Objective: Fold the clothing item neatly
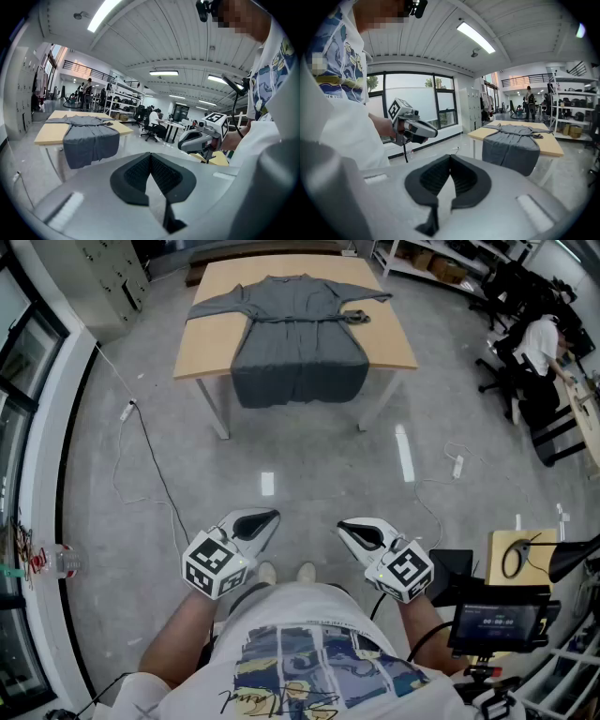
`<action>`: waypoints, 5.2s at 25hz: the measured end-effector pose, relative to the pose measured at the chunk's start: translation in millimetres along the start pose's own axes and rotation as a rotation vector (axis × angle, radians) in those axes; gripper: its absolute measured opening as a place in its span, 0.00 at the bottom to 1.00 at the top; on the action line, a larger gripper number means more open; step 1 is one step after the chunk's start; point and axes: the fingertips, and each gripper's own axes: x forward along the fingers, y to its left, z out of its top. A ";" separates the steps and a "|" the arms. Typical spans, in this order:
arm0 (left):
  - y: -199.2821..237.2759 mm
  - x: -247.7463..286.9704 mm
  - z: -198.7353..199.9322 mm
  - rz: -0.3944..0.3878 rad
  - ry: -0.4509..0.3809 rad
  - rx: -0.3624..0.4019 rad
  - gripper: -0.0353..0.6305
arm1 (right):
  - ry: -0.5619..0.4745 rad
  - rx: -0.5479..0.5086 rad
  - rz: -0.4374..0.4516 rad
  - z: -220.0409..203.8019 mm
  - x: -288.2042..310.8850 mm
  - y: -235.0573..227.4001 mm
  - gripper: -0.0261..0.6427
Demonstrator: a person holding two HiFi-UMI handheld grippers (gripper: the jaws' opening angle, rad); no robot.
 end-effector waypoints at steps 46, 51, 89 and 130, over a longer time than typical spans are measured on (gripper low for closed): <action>315.9 173.3 122.4 -0.011 -0.015 -0.009 0.06 | 0.089 0.079 -0.119 85.4 202.1 -318.7 0.10; 326.8 160.8 127.5 0.015 -0.019 0.002 0.06 | 0.075 0.056 -0.116 101.0 212.1 -325.5 0.10; 509.6 368.8 261.0 0.254 0.073 -0.084 0.07 | 0.175 0.173 -0.322 71.2 294.9 -887.2 0.14; 531.3 397.2 239.8 0.286 0.191 -0.207 0.09 | 0.331 0.399 -0.592 -34.6 332.4 -1119.8 0.26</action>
